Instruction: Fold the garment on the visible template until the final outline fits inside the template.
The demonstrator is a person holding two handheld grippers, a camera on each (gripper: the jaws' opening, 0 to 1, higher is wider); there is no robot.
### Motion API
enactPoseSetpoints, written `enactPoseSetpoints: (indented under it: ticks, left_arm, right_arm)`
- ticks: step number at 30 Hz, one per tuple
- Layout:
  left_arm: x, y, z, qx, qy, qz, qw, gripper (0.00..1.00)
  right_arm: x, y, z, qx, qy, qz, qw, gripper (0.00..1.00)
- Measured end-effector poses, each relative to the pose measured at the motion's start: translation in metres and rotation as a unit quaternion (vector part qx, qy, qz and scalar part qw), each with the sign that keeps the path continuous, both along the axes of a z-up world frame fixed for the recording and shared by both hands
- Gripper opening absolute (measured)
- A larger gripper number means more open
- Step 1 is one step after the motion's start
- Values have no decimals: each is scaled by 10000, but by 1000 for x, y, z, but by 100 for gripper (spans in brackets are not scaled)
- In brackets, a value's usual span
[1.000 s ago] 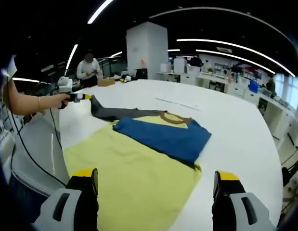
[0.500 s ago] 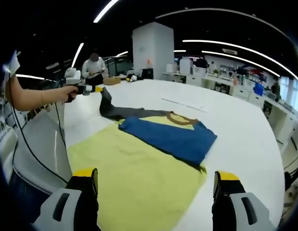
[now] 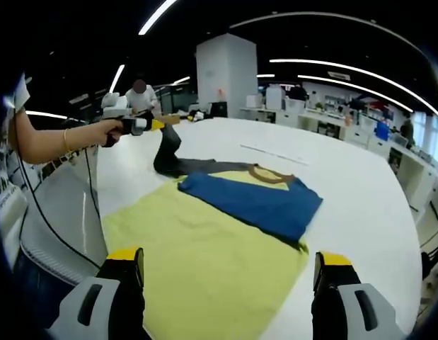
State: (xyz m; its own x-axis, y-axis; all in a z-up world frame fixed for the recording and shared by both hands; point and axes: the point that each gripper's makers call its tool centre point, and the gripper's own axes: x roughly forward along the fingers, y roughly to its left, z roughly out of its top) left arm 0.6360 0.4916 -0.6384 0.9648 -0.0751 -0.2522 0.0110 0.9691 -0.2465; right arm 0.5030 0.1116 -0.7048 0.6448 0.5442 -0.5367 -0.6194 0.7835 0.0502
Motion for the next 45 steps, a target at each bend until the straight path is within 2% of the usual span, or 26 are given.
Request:
enactPoseSetpoints:
  ticks: [17, 21, 27, 42, 45]
  left_arm:
    - [21, -59, 3, -199, -41, -511, 9985, 0]
    - [25, -70, 6, -323, -85, -576, 9978, 0]
    - [30, -91, 12, -307, -208, -719, 9967, 0]
    - [44, -152, 17, -601, -264, -1151, 9912, 0]
    - [46, -167, 21, -597, -359, -1289, 9892, 0]
  right_arm:
    - [-11, -2, -4, -1, 72, 87, 9999, 99]
    - [-12, -2, -4, 19, 84, 85, 9999, 99]
    - [-14, -2, -6, 10, 115, 94, 9999, 99]
    - [-13, -8, -6, -6, 126, 58, 9999, 99]
    - [-13, -8, -8, -1, 164, 56, 9998, 99]
